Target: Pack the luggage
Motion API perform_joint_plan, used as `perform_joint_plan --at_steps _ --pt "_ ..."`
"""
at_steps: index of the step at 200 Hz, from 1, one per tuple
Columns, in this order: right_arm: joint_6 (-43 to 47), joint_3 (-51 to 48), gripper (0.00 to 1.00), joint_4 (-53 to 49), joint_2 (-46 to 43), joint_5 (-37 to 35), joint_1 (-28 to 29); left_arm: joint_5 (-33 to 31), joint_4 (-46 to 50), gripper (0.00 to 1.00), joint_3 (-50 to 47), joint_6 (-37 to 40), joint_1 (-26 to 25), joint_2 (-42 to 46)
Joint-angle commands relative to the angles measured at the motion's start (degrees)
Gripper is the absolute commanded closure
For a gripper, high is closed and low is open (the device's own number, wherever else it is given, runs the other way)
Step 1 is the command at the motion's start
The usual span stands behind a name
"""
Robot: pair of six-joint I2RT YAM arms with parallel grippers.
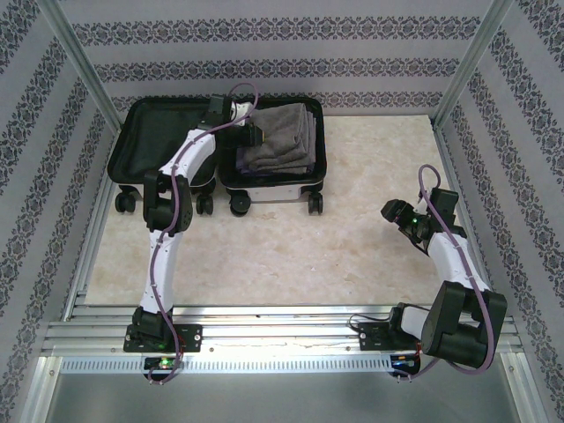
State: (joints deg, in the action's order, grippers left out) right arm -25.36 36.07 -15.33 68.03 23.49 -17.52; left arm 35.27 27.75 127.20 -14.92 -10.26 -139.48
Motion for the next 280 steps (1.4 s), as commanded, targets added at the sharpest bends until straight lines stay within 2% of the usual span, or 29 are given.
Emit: perform_joint_plan --at_steps 1,51,59,94,122,156,185,211,280 --pt "-0.40 -0.31 0.28 0.96 -0.18 0.85 -0.32 -3.16 -1.23 1.00 -1.05 2.13 2.33 3.75" --pt "-1.37 1.26 0.27 2.33 -0.05 0.34 1.17 -2.43 -4.95 1.00 -4.68 0.26 2.88 4.89" --pt "-1.67 2.32 0.27 2.68 0.38 0.29 1.97 -2.23 -4.28 0.90 -3.65 -0.35 2.86 3.92" --pt "-1.82 8.17 0.27 2.76 1.31 -2.34 7.95 -2.05 -4.97 0.55 -4.05 -1.68 2.77 4.73" --pt "-1.25 13.33 0.27 2.77 3.26 -3.85 12.99 -3.70 -4.89 0.41 -5.22 -1.72 2.73 8.26" --pt "-0.62 19.65 0.28 3.73 6.93 -5.18 18.48 -5.65 -4.68 0.38 -9.01 -2.19 2.45 14.39" --pt "-0.40 25.70 0.33 4.60 11.36 -4.89 22.68 -8.98 -3.79 0.36 -11.68 -3.70 0.84 18.29" --pt "-0.74 31.81 0.37 6.11 16.38 -4.62 26.21 -10.12 -2.30 0.36 -11.80 -5.04 -1.90 18.45" --pt "-1.35 46.13 0.59 9.66 29.87 -1.73 30.65 -24.02 -0.62 0.37 -10.33 -1.27 -11.77 14.80"
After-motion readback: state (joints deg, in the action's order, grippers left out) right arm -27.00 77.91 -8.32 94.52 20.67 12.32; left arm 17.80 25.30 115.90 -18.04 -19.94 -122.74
